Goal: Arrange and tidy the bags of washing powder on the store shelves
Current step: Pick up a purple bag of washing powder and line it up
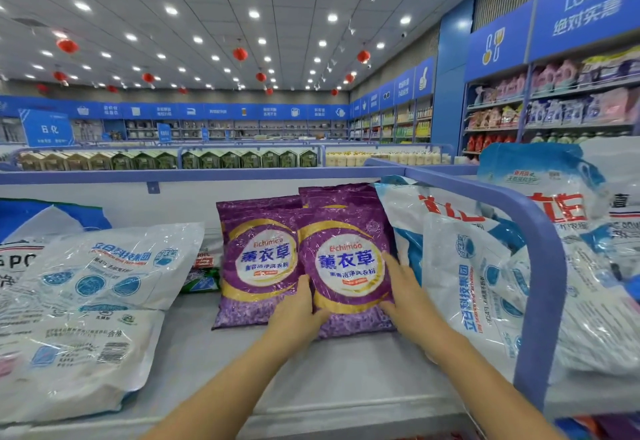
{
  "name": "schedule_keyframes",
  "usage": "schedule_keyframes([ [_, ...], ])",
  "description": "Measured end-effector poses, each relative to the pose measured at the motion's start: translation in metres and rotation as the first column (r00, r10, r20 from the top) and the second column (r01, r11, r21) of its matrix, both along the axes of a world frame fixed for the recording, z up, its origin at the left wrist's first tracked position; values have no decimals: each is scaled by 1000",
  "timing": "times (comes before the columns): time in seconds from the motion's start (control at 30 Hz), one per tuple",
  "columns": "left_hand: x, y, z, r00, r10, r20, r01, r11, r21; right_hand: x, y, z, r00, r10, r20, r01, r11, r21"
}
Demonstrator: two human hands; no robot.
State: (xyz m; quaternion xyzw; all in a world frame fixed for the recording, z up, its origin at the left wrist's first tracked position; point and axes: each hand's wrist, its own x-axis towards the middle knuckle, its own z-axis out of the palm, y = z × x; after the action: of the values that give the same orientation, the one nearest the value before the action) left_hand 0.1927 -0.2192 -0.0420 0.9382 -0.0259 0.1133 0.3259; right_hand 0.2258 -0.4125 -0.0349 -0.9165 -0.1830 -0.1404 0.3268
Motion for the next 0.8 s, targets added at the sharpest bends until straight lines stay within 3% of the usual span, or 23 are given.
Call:
schedule_keyframes([
  [0.07, 9, 2, -3, 1000, -16, -3, 16, 999, -34, -1, 8, -9, 997, -72, -1, 71, 988, -140],
  [0.13, 12, 6, -3, 999, -50, -10, 49, 994, -93, -1, 15, -16, 989, -148, 12, 148, 972, -182],
  [0.23, 15, 8, -6, 998, -51, -36, 41, 972, -230, 1, 22, -16, 941, -220, 258, 295, 906, -303],
  [0.3, 17, 7, -6, 997, -70, -39, 53, 941, -334, 6, 25, -12, 930, -162, 331, 270, 911, -311],
  [0.4, 19, 3, -5, 997, -81, -17, 68, 921, -384, 18, 22, -13, 967, -48, 250, 141, 919, -368],
  [0.63, 11, 4, -4, 998, 17, 52, 3, 934, -358, 26, 13, -21, 968, -90, 236, 183, 894, -409],
  [0.8, -11, 18, 14, 990, 128, 66, -109, 965, -237, 22, 15, -6, 988, -97, 118, 144, 853, -502],
])
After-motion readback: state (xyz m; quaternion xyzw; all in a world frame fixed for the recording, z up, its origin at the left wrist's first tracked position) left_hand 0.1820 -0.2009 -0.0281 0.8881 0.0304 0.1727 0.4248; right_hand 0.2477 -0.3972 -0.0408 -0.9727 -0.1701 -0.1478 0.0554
